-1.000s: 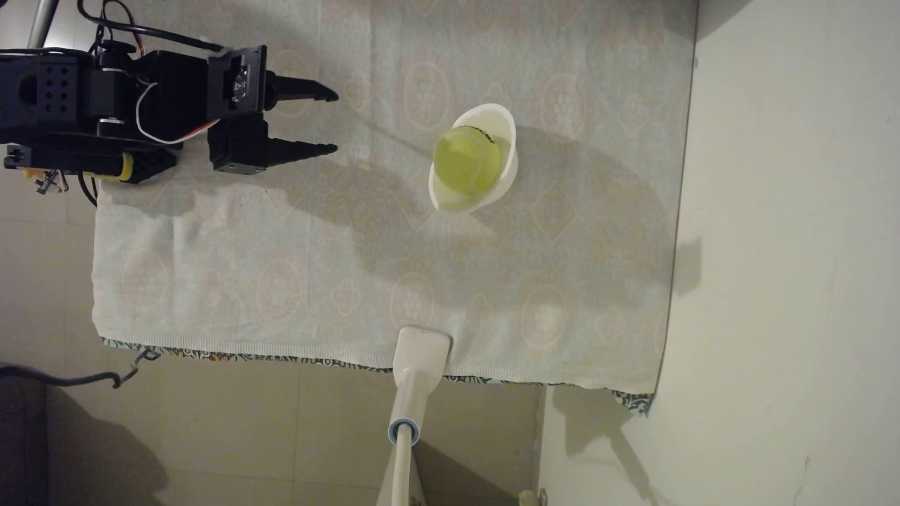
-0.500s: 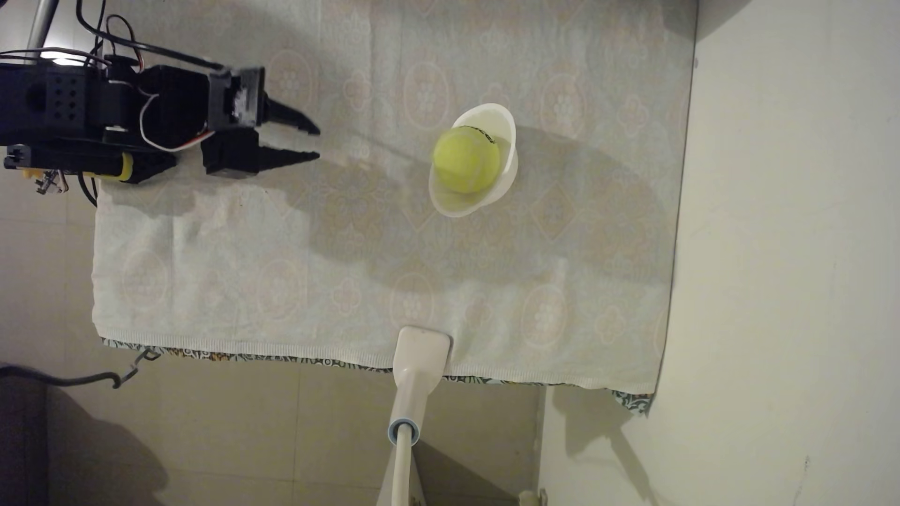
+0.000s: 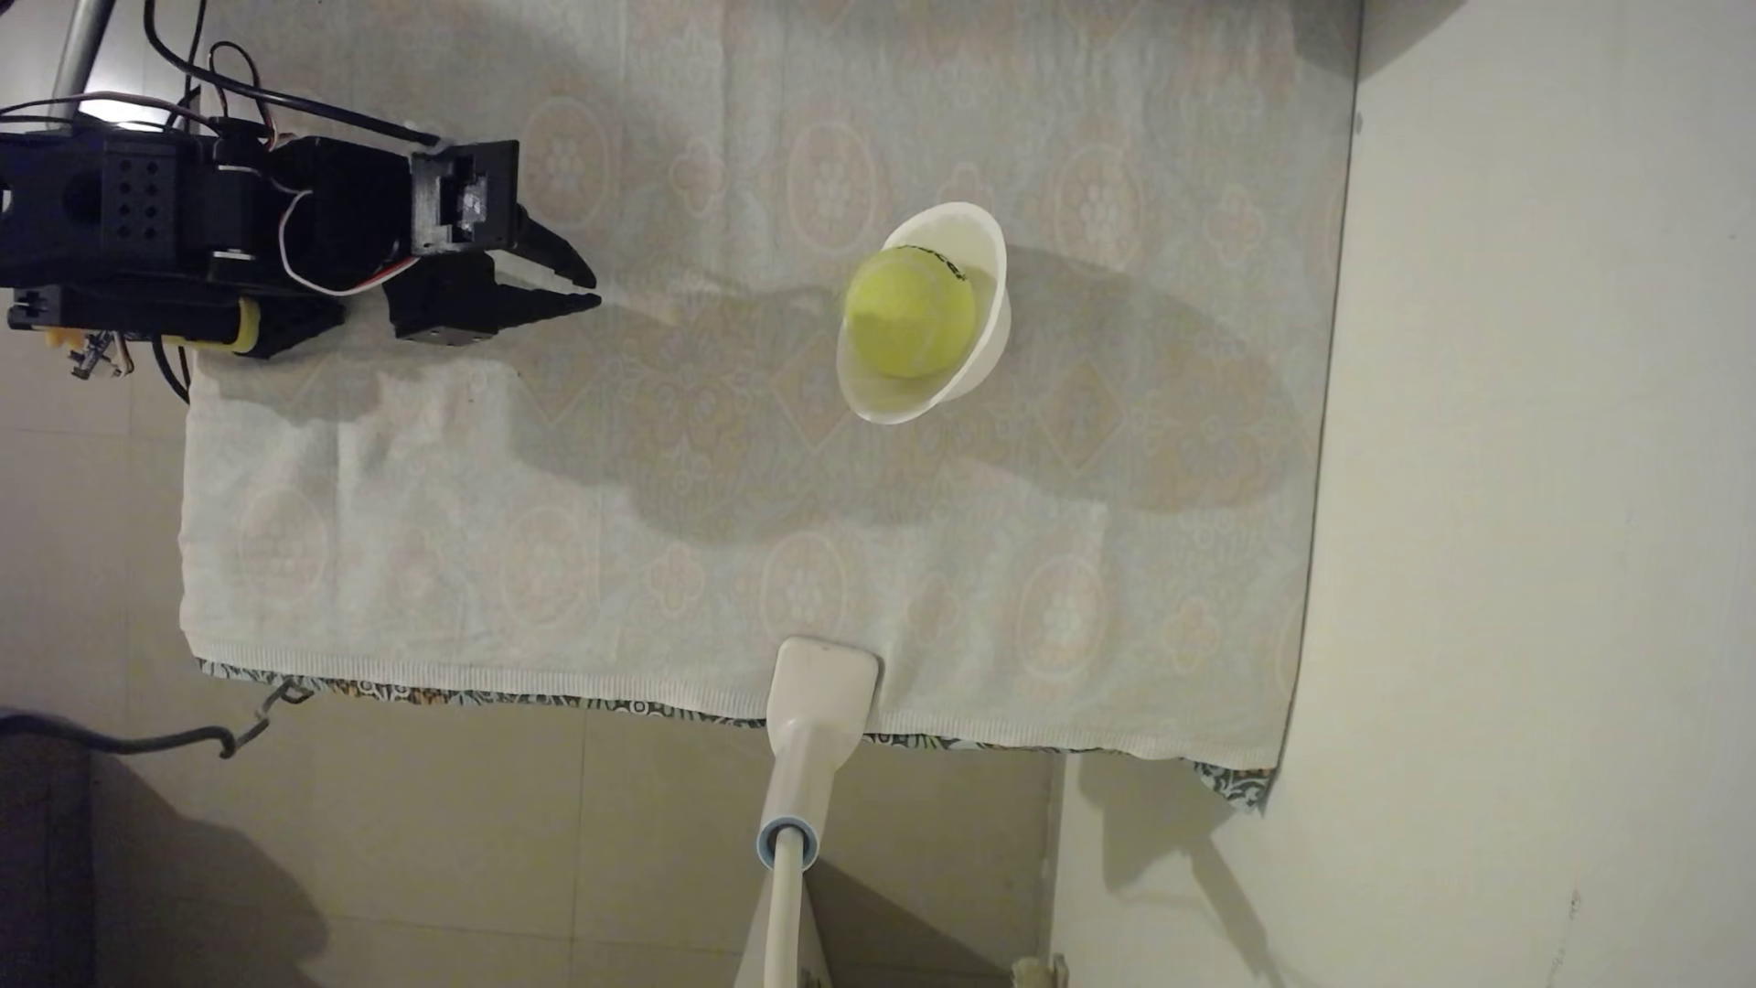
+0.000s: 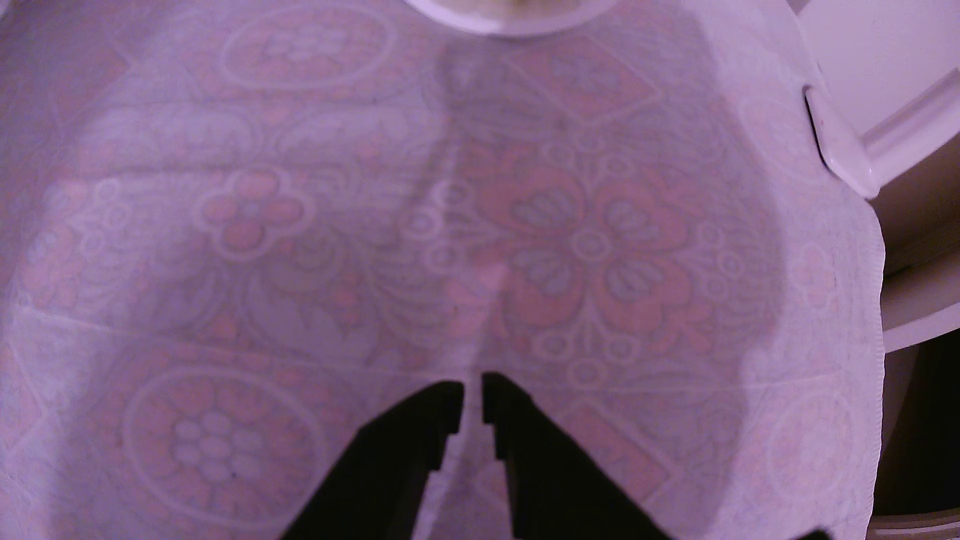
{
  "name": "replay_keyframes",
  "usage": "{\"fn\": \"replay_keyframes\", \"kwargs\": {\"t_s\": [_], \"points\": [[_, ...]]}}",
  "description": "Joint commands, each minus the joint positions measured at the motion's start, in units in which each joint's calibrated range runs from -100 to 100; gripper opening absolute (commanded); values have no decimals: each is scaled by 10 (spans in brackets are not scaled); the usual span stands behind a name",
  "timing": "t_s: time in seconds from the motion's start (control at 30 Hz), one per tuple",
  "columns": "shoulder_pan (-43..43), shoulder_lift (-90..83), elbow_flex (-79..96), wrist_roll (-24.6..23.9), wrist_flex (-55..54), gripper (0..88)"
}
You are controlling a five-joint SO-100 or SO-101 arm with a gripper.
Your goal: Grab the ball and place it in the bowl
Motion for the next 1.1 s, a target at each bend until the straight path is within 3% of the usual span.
{"fn": "replay_keyframes", "kwargs": {"t_s": [0.0,0.27,1.07], "points": [[1,-50,6,-1,54,2],[-10,-123,6,-2,153,2],[-42,-122,6,6,171,2]]}}
